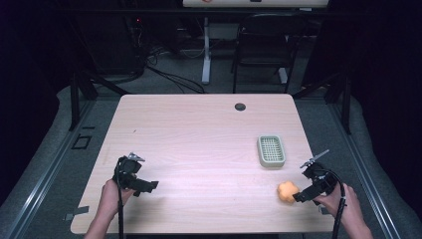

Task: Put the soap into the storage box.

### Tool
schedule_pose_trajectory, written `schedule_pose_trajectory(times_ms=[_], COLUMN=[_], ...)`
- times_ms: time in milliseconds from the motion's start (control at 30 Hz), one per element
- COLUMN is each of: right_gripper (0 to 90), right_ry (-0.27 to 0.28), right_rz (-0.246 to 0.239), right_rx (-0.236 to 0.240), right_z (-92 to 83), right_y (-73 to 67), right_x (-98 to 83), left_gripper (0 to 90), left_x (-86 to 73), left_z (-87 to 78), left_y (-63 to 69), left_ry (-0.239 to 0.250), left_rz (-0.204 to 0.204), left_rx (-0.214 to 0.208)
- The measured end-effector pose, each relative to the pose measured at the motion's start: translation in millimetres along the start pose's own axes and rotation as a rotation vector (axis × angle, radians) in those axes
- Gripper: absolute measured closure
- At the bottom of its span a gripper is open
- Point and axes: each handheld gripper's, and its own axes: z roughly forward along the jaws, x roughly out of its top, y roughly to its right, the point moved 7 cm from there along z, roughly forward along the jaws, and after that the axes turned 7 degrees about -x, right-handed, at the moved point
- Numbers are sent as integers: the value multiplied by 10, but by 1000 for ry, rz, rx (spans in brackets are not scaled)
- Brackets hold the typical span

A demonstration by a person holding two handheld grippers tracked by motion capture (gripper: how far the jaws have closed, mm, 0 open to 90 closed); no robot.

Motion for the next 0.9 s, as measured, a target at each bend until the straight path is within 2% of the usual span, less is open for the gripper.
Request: schedule_pose_trajectory(times_ms=[100, 133, 167, 200, 267, 333, 400, 467, 500, 533, 600, 633, 667, 767, 800, 833, 900], right_gripper=[0, 0, 0, 0, 0, 0, 0, 0, 0, 0, 0, 0, 0, 0, 0, 0, 0], right_ry=[5, 15, 15, 3, -1, 6, -1, 2, 19, 0, 15, -3, -5, -6, 10, -2, 2], right_rz=[5, 11, 11, 2, 1, 10, -3, 2, 21, -6, 9, -15, -16, -24, -12, -28, -23], right_rx=[-7, 14, 14, -1, -6, 8, -10, 2, 3, 2, -6, 13, 2, 5, 17, 2, 11], right_z=[-13, -17, -17, -27, -33, -33, -38, -37, -26, -39, -24, -33, -29, -27, -23, -30, -23], right_y=[-11, -30, -30, -20, -14, -26, -6, -26, -47, -39, -51, -68, -67, -80, -108, -94, -114], right_x=[8, 18, 18, 13, 14, 19, 18, 26, 36, 36, 44, 52, 56, 75, 100, 103, 115], left_gripper=[0, 0, 0, 0, 0, 0, 0, 0, 0, 0, 0, 0, 0, 0, 0, 0, 0], left_x=[4, 4, 4, 5, 8, 6, 7, 9, 10, 9, 9, 7, 8, 9, 11, 12, 13], left_z=[2, 3, 3, 5, 5, 6, 2, 2, 3, 1, 3, 4, 6, 5, 7, 9, 12], left_y=[5, 6, 6, 7, 5, 8, 10, 16, 18, 18, 23, 23, 23, 21, 21, 21, 20], left_ry=[6, 6, 6, 6, 7, 7, 6, 6, 5, 2, 2, 0, 2, 2, 3, 3, 5], left_rz=[4, 4, 4, 6, 10, 7, 12, 12, 12, 14, 10, 11, 9, 9, 10, 13, 14], left_rx=[3, 1, 1, 1, 2, -1, -3, -3, -4, -6, -7, -8, -8, -9, -9, -10, -6])
